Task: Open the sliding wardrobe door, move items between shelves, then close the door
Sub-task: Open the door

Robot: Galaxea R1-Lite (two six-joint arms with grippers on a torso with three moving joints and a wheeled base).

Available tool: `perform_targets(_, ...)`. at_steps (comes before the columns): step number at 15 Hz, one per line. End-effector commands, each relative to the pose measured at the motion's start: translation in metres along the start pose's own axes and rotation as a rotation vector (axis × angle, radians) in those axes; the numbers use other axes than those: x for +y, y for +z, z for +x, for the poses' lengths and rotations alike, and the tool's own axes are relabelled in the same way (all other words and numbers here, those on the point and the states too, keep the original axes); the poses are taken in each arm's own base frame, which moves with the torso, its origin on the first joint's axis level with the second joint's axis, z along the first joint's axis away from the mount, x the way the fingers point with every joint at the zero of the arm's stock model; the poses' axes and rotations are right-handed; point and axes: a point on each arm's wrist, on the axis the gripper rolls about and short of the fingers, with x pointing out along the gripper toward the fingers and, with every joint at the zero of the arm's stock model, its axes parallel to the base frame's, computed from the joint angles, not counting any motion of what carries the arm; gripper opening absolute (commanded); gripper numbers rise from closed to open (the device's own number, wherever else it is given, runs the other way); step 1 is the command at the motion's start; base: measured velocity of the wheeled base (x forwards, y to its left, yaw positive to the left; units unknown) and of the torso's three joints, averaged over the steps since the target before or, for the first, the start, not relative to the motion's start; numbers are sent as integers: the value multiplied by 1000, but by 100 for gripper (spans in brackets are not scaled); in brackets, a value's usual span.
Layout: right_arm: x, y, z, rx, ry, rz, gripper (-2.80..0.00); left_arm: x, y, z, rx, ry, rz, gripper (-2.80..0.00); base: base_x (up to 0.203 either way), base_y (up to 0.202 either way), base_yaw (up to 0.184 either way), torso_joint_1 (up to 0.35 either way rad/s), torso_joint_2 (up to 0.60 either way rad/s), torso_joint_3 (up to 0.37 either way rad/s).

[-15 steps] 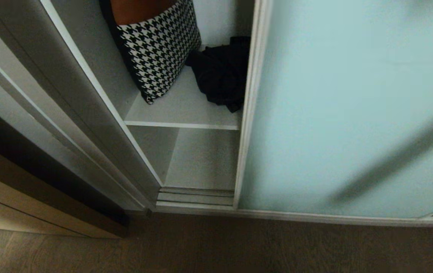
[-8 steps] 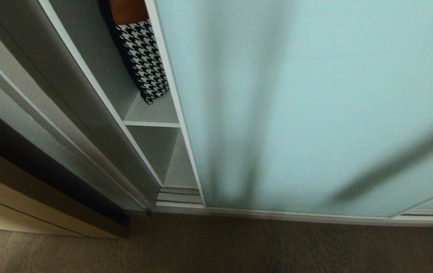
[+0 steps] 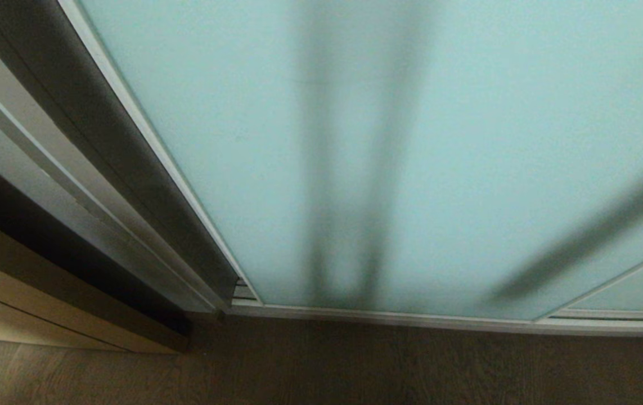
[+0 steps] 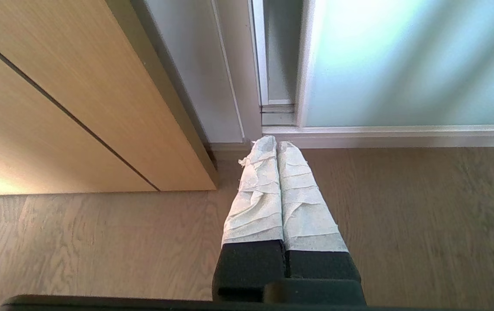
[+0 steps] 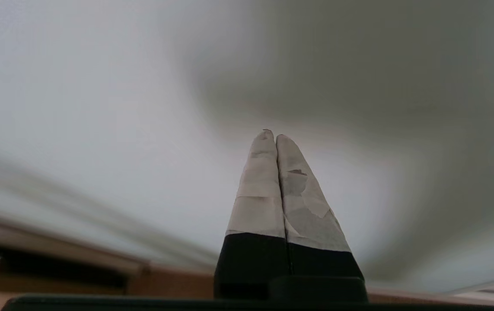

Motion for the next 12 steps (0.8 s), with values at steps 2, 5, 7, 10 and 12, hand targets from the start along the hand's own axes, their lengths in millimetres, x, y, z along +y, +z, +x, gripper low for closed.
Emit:
perform_targets(2,-4,-6,32,11,-45,50,-280,0,0,0,1,-1,0,-280,0,0,0,0,0,0)
perform_targets(5,-4,-8,40,22,-48,54,-280,0,0,0,2,0,0,-280,0,0,0,0,0,0)
perform_targets(7,-4,-7,37,16,-42,53,-280,0,0,0,2,0,0,-280,0,0,0,0,0,0)
perform_targets(10,2,-1,27,-2,5,53,-280,0,0,0,2,0,0,-280,0,0,0,0,0,0)
perform_targets(12,9,13,-2,-48,103,65,-280,0,0,0,1,-2,0,-280,0,0,0,0,0,0)
